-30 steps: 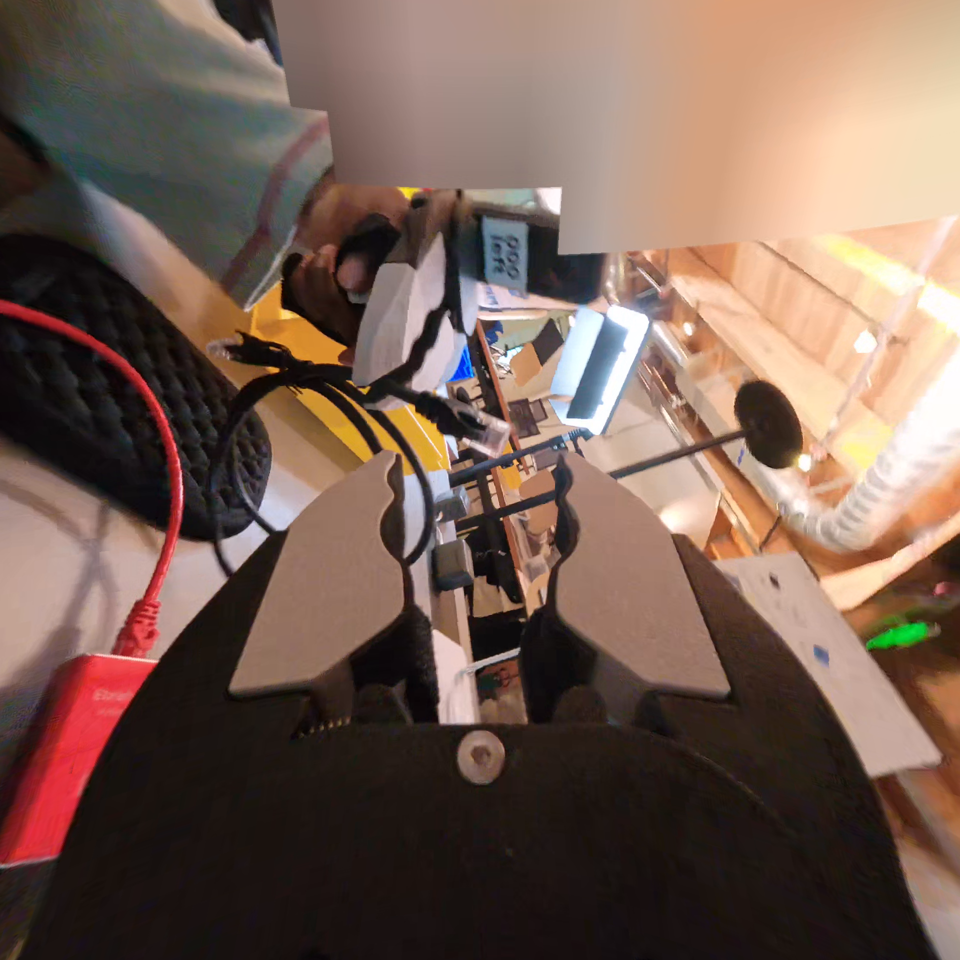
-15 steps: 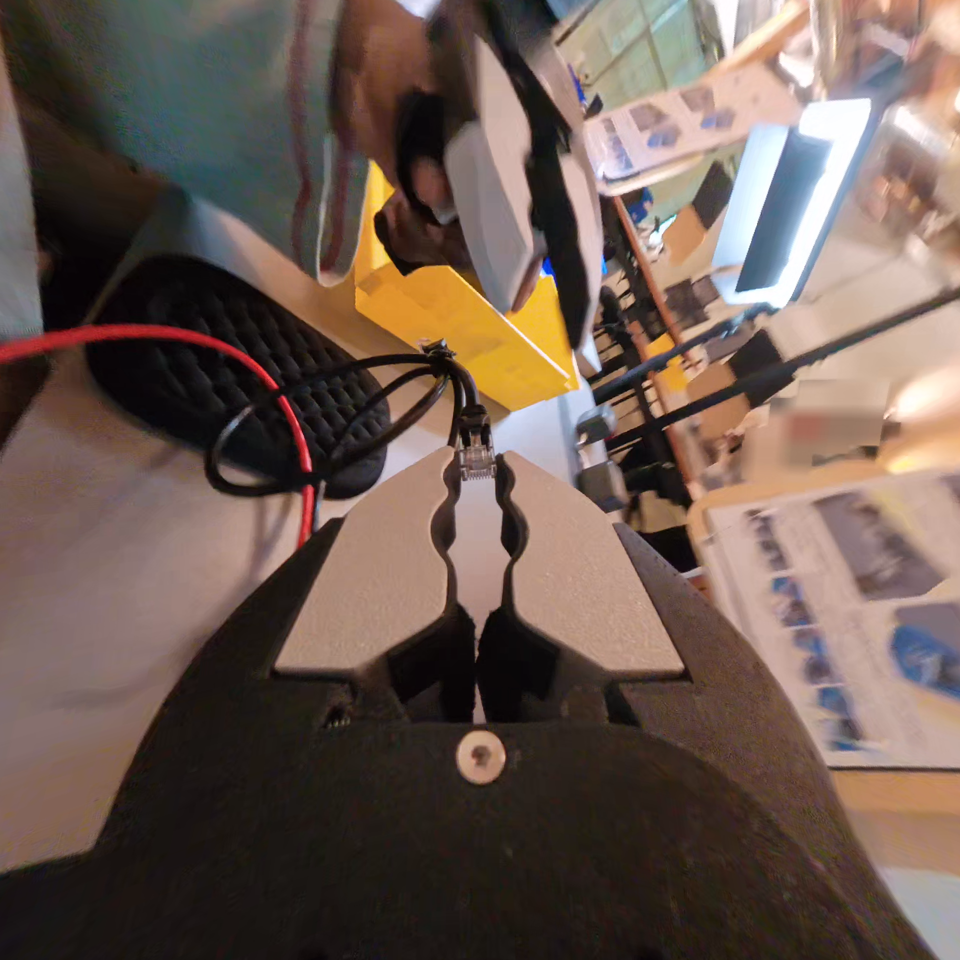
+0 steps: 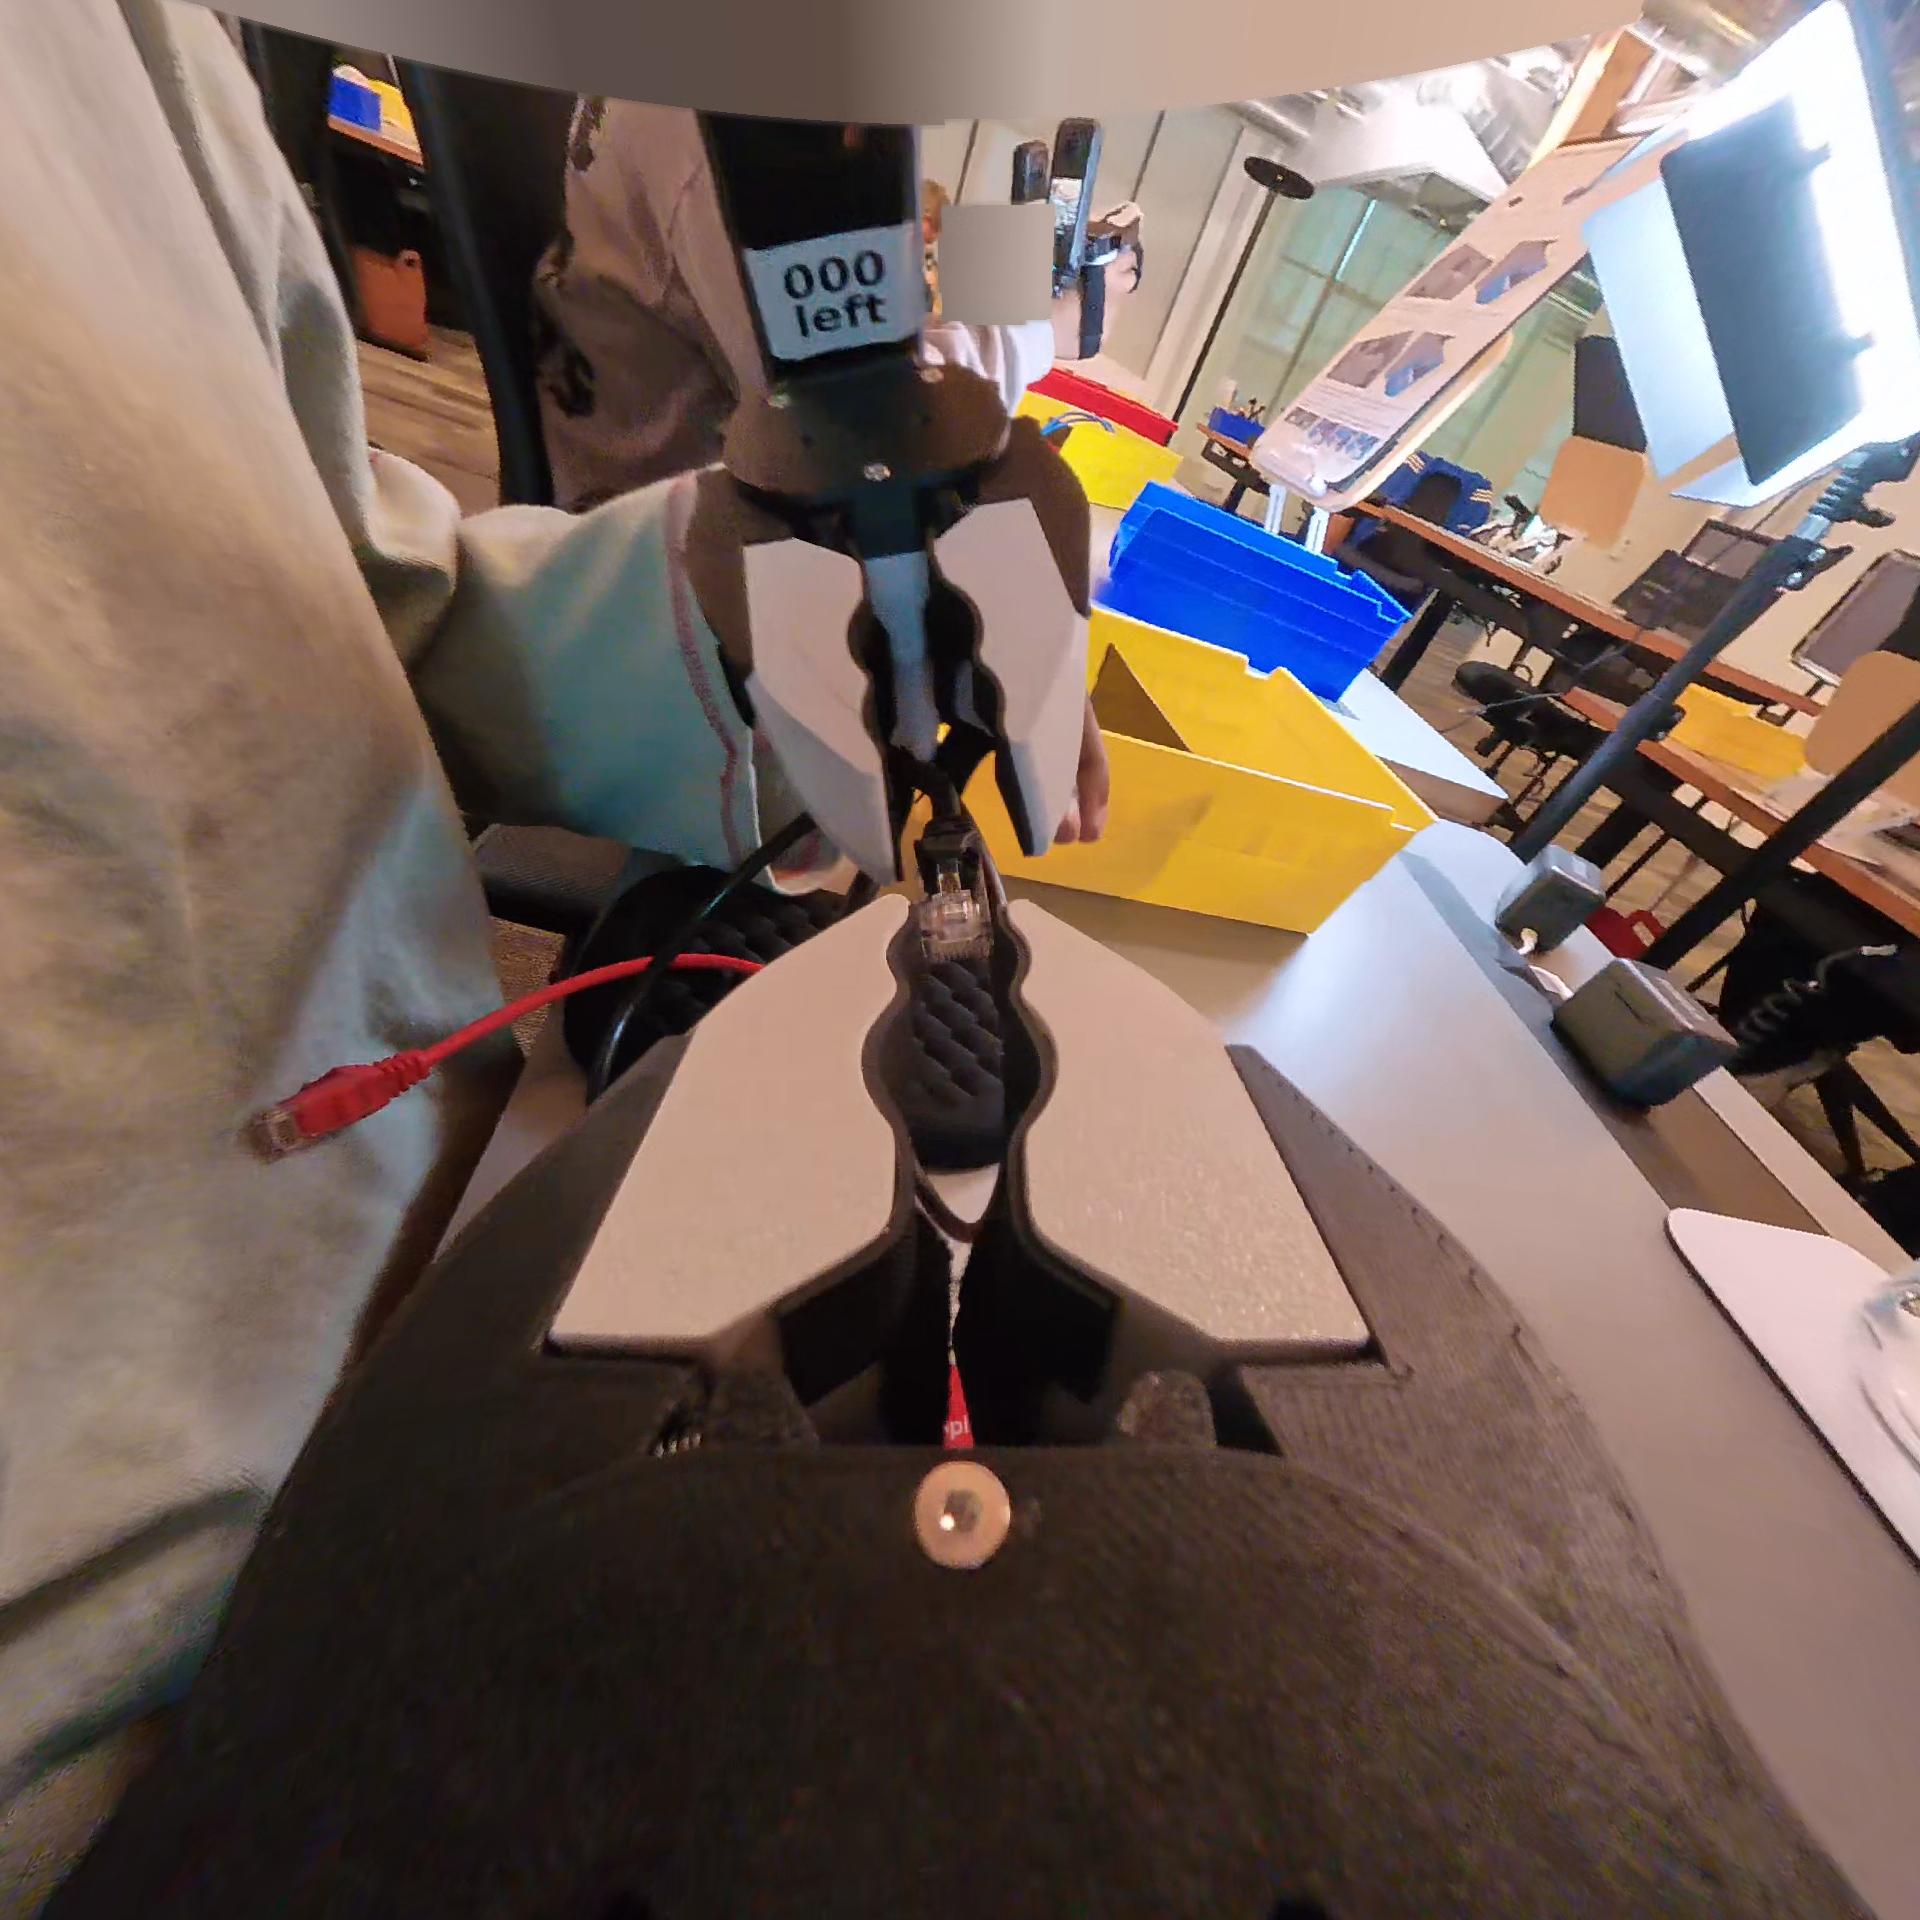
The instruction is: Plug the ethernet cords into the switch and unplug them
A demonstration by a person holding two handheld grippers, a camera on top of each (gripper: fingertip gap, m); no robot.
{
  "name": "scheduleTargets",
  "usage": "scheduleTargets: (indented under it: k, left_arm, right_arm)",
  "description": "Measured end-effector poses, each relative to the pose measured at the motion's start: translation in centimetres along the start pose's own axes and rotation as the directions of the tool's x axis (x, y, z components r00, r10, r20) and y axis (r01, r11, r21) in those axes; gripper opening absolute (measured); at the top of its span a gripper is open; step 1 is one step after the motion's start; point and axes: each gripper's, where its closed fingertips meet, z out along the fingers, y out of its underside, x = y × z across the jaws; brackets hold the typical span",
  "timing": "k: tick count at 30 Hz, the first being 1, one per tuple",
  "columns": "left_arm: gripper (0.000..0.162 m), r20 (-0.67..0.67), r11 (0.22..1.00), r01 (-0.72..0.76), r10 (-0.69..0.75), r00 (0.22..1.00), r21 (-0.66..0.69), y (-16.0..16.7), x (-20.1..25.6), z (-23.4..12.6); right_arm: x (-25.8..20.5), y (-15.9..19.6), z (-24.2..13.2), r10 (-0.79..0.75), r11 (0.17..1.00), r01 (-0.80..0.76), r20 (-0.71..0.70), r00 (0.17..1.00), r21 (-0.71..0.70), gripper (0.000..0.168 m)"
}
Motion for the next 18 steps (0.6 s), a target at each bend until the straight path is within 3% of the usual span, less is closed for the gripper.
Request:
scheduleTargets:
  k: [5, 11, 18]
  left_arm:
    - [0.018, -0.065, 0.998, 0.016, -0.011, 0.998, 0.066, -0.60, 0.89, 0.19]
    - [0.010, -0.048, 0.996, 0.056, -0.053, 0.997, 0.071, -0.42, 0.63, 0.27]
    - [0.009, -0.054, 0.994, 0.108, -0.108, 0.993, 0.002, -0.28, 0.62, -0.11]
  right_arm:
    - [-0.24, -0.20, -0.06, 0.000, 1.000, -0.001, 0.027, 1.000, 0.031, 0.013]
    - [-0.32, -0.21, -0.13, -0.004, 0.999, 0.002, 0.036, 0.999, 0.053, 0.012]
    - [-0.46, -0.29, -0.16, -0.001, 0.998, -0.002, 0.039, 0.999, 0.059, 0.015]
